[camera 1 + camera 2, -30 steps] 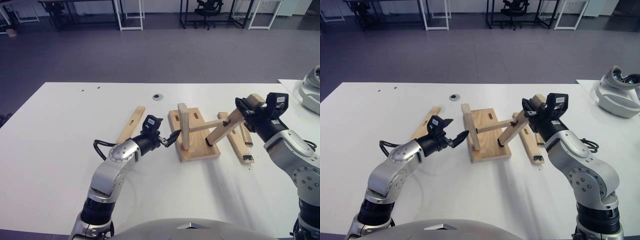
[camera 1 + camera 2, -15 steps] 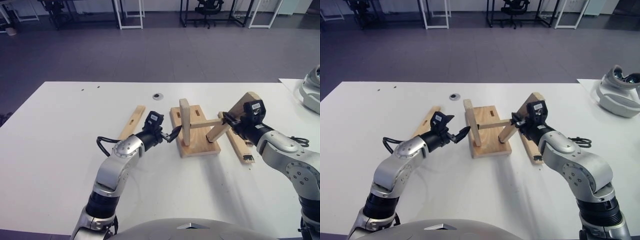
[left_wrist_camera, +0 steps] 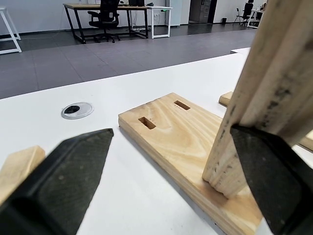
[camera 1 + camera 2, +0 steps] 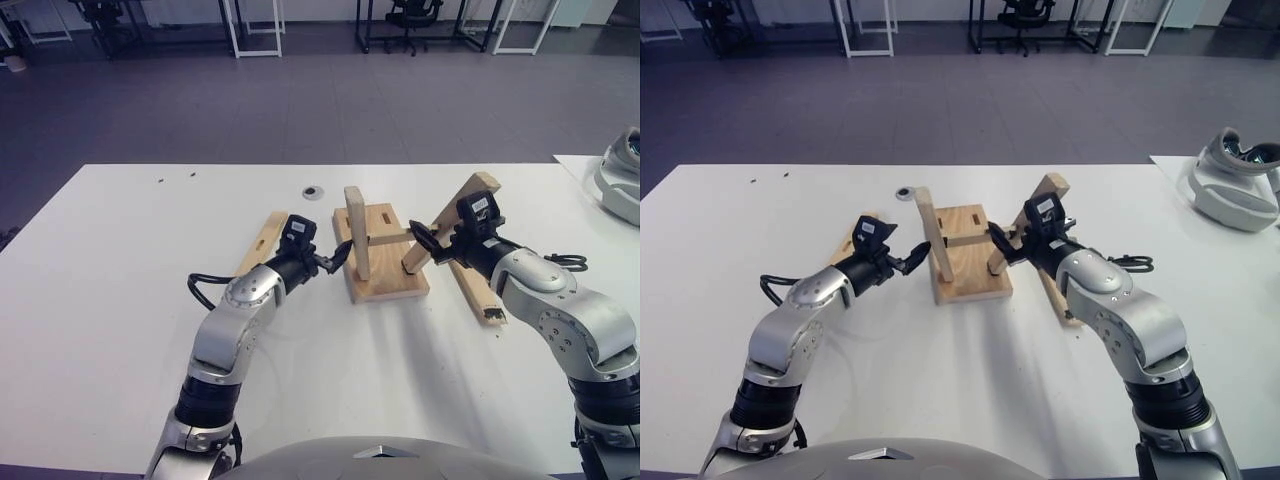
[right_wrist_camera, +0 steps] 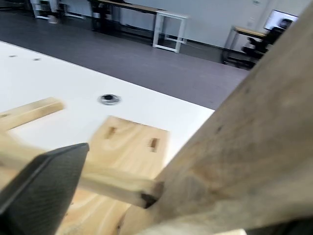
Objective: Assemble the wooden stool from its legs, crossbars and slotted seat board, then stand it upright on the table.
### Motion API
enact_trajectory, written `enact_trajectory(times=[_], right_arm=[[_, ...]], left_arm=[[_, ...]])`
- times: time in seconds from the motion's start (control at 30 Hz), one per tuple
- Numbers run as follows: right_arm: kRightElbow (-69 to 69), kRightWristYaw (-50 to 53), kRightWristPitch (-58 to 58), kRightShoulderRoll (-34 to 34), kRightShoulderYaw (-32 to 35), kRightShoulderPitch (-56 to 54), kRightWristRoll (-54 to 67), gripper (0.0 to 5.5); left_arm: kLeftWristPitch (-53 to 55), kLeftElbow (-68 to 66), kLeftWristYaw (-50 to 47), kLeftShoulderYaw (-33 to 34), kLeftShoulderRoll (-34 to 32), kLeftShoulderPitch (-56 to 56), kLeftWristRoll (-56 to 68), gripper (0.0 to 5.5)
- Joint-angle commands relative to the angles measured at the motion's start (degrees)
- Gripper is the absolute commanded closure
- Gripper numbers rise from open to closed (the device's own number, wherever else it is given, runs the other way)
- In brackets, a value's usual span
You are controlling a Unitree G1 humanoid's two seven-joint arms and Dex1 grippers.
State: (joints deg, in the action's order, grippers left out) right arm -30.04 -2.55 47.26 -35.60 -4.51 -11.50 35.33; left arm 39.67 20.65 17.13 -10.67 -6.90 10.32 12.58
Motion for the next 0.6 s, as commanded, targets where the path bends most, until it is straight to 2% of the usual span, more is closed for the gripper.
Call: enact_trajectory(times=[0.03, 0.2, 0.33, 0.43, 0.5, 0.6], right_arm=[[0.81, -8.72, 1.52, 0.82, -5.81, 2.94, 0.24, 0.35], [4.45, -13.71, -6.99, -1.78, 1.02, 7.85, -4.05, 0.35], [3.37, -22.81, -15.35, -2.2, 10.89, 9.35, -0.77, 0.35], [3.43, -30.32, -16.5, -5.12, 20.3, 9.81, 5.17, 0.35], [6.19, -34.67, -17.02, -7.06, 27.83, 6.88, 10.75, 0.35], [12.39, -32.91, -15.1, -7.38, 32.25, -10.73, 22.44, 0.35]], left_arm=[[-1.93, -0.3, 2.66, -2.57, 0.94, 2.2, 1.19, 1.06], [-2.38, 1.71, 4.29, 2.61, -5.38, -0.76, 1.47, 1.06], [-2.02, 4.64, 5.89, 8.38, -9.72, 0.2, 2.87, 1.06], [-1.45, 6.78, 6.92, 13.14, -12.66, 2.27, 5.22, 1.06], [-0.62, 7.75, 6.75, 18.08, -13.29, 7.55, 9.18, 1.06], [-0.11, 8.29, 5.77, 23.31, -10.82, 22.98, 19.57, 1.06]])
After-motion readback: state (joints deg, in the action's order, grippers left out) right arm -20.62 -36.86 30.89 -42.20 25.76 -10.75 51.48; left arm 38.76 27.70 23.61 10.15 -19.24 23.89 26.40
